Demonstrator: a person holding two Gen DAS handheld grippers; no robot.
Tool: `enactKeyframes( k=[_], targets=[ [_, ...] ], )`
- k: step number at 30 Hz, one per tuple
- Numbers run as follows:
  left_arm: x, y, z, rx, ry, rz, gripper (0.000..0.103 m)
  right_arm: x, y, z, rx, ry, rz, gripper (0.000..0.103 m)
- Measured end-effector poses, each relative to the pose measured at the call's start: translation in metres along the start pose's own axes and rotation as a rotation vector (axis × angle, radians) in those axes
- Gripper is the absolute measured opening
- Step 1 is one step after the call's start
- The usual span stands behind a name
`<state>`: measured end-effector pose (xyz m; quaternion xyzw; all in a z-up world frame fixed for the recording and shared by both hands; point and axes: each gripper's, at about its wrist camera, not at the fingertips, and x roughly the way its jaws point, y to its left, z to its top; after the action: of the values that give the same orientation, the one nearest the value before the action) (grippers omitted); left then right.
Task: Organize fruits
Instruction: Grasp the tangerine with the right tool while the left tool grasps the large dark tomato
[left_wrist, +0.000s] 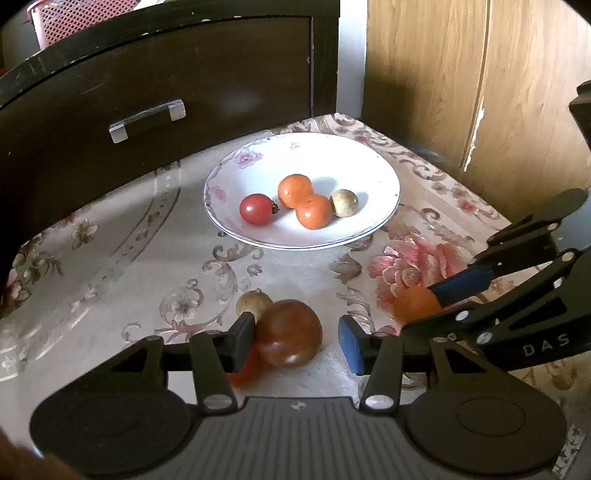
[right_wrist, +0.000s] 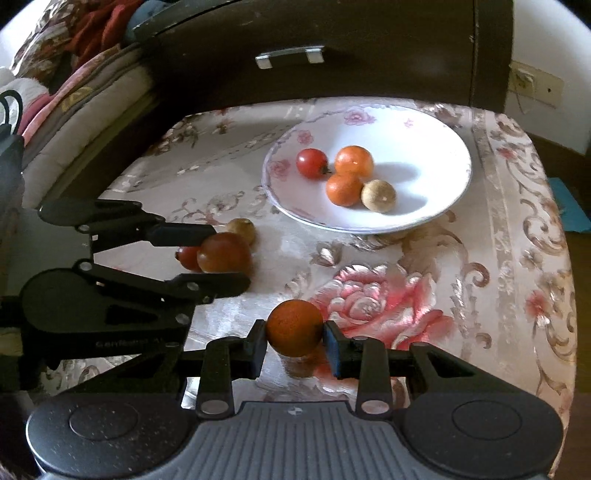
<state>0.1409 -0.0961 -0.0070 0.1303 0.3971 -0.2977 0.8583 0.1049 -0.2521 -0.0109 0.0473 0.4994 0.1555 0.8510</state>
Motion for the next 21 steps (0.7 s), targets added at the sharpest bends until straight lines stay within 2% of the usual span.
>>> enactKeyframes(
  k=[6,9,12,17,21],
  targets=[
    [0.006,-0.005,0.001,0.026,0.012,0.033,0.055,-0.001,-0.003,-0.003,0.011,0.0,-0.006,0.028],
    [0.006,-0.006,0.001,0.035,0.012,0.056,0.048,-0.001,-0.002,-0.002,0.01,-0.003,-0.008,0.028],
    [0.002,-0.005,0.0,0.016,0.015,0.032,0.047,-0.001,-0.002,-0.002,0.009,-0.004,-0.013,0.028],
    [-0.008,-0.015,-0.007,0.045,0.037,0.019,0.047,-0.006,0.001,0.001,-0.002,-0.021,-0.016,0.028],
    [-0.021,-0.018,-0.016,0.006,0.063,0.002,0.046,-0.008,0.003,-0.001,-0.016,-0.024,-0.016,0.028]
  ],
)
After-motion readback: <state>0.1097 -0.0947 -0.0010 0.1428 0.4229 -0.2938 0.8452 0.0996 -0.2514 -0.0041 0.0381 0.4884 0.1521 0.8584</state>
